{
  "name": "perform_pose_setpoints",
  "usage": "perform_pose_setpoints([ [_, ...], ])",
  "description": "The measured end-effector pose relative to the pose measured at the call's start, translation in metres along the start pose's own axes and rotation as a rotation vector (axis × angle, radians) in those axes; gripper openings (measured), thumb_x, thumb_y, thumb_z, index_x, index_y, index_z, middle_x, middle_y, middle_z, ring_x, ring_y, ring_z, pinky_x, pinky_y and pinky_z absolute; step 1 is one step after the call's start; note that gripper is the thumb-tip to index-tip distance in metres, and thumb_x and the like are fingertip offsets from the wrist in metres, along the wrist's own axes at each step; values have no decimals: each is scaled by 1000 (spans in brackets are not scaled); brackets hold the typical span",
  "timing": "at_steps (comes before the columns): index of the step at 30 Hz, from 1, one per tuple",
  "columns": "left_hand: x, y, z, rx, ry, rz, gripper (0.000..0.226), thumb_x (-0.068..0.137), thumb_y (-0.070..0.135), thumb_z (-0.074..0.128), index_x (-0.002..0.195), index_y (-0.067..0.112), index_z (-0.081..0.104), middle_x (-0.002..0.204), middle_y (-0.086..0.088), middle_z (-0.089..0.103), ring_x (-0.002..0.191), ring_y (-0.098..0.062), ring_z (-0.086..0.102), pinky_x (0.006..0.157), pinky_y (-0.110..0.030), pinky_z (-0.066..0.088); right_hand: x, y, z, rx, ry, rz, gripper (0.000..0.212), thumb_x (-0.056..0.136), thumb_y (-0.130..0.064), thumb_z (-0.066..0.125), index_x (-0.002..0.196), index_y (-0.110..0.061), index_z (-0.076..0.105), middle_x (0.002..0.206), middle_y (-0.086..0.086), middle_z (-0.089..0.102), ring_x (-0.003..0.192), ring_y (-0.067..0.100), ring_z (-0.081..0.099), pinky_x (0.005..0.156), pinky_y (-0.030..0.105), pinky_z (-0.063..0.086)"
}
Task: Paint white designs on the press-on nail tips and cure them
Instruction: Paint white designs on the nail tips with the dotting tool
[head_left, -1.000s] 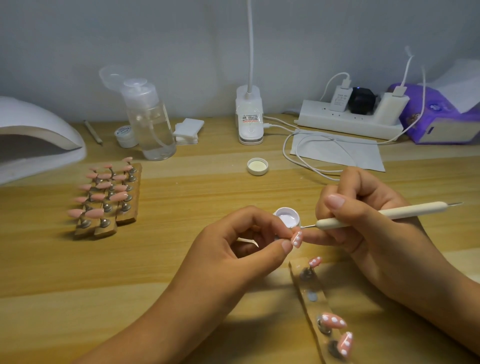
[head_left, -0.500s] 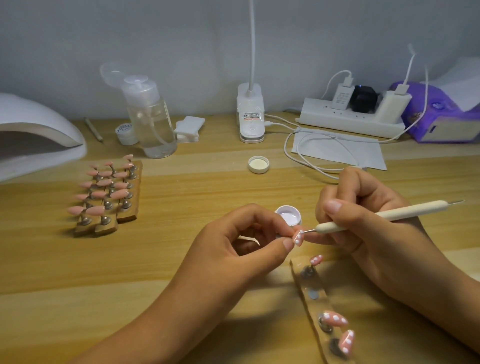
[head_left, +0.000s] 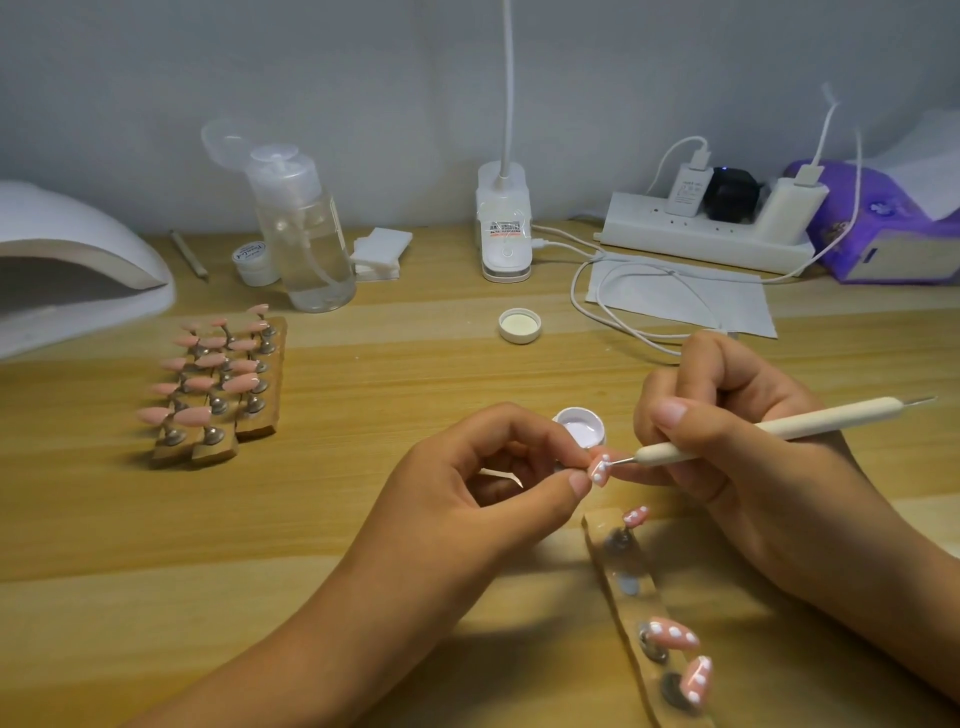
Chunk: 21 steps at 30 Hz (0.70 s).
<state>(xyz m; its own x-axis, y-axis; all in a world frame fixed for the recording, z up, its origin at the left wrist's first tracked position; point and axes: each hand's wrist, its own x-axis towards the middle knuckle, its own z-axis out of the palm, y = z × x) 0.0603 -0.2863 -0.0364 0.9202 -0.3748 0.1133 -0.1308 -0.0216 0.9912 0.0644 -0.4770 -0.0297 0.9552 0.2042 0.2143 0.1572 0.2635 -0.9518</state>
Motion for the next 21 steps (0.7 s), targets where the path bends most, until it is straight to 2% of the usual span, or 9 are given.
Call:
perform_pose_setpoints([
  [12, 0, -1, 0, 7, -7, 2, 4, 76, 23, 73, 79, 25, 71, 83, -11, 65, 67, -6, 52, 60, -12, 41, -1, 0, -1, -26, -1, -8, 20, 72, -19, 64, 61, -19, 48, 59, -1, 48, 53, 9, 43, 57, 24, 45],
  [15, 0, -1, 0, 5, 0, 2, 4, 75, 24, 73, 79, 25, 72, 82, -9, 66, 67, -7, 53, 60, -13, 41, -1, 0, 0, -8, -5, -5, 20, 72, -17, 66, 60, -20, 50, 59, -2, 50, 53, 8, 47, 59, 23, 50],
  [17, 0, -1, 0, -24, 4, -3, 4, 75, 24, 73, 78, 25, 72, 75, -3, 66, 67, -5, 55, 60, -13, 43, 1, -1, 1, 55, 7, 1, 23, 69, -9, 70, 59, -19, 52, 59, -2, 51, 54, 7, 54, 62, 26, 56],
  [19, 1, -1, 0, -78, 16, -21, 5, 72, 24, 75, 77, 26, 73, 73, 6, 68, 66, -3, 58, 61, -13, 45, 2, -3, 1, 89, 46, -7, 21, 70, -15, 69, 60, -19, 52, 58, -3, 50, 54, 6, 56, 65, 28, 57],
  [21, 2, 0, -1, -112, 41, -34, 10, 69, 26, 78, 78, 27, 73, 75, 7, 71, 69, -3, 62, 65, -15, 49, 5, -4, -1, 85, 122, -26, 20, 74, -20, 64, 61, -21, 50, 58, -2, 47, 55, 7, 50, 67, 28, 56],
])
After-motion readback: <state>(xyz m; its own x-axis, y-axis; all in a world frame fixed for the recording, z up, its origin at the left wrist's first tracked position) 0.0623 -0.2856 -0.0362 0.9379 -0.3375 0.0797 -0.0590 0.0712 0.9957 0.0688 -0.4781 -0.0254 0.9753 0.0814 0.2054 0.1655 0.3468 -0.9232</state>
